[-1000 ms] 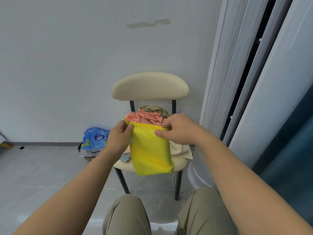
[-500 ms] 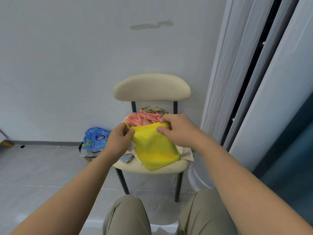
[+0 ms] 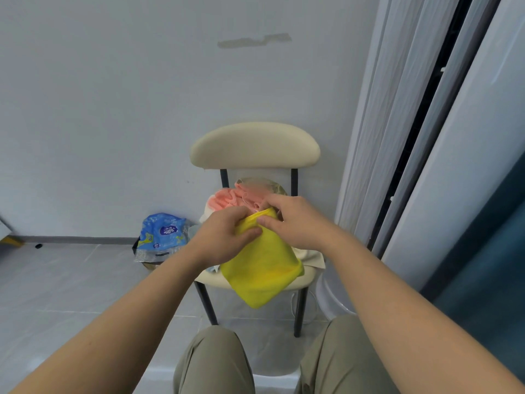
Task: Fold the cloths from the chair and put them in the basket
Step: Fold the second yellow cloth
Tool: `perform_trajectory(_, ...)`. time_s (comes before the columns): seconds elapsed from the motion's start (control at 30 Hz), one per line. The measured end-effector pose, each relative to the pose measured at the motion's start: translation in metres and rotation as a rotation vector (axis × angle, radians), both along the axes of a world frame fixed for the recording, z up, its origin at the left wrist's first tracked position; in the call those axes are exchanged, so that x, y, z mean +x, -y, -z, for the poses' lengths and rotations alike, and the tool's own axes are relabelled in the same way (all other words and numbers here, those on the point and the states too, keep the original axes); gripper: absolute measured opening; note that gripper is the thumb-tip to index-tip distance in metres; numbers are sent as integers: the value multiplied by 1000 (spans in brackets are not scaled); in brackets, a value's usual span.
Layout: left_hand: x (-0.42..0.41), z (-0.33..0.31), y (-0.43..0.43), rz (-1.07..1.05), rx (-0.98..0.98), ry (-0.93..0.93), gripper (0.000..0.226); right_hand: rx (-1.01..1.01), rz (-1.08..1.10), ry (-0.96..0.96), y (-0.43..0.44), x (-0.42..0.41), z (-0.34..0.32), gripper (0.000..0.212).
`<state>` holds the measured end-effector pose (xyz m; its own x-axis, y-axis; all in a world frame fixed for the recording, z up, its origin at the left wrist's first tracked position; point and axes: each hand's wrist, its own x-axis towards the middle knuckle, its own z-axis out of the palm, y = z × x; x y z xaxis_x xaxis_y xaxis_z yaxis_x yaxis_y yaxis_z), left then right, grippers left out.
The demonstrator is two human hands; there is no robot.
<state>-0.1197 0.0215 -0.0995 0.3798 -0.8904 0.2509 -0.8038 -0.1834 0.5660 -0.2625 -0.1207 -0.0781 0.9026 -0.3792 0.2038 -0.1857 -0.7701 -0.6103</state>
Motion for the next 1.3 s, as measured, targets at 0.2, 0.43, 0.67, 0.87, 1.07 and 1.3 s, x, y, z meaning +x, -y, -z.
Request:
perform_trajectory(0.2,-6,-6,9,20,6,-42,17,64,13,10,4,-2,10,6)
perform_trajectory(0.43,-9,-6,9,66,-27,8,30,171,19,42,7,-9,17,11)
perform_trajectory(0.67,-9,-3,10,46,8,11,17,204,55,93,11,-4,29,22)
perform_trajectory(0.87,-8,-6,12,-103,13,33,5,565,159,199,15,-5,54,27)
perform_trajectory(1.07,-12,-14,14,-205,-97,-10,23,639,429,-198,4,0,96,40)
perform_trajectory(1.3,-17,-15,12,-213,-145,-42,23,1003,481,-218,-11,2,95,46)
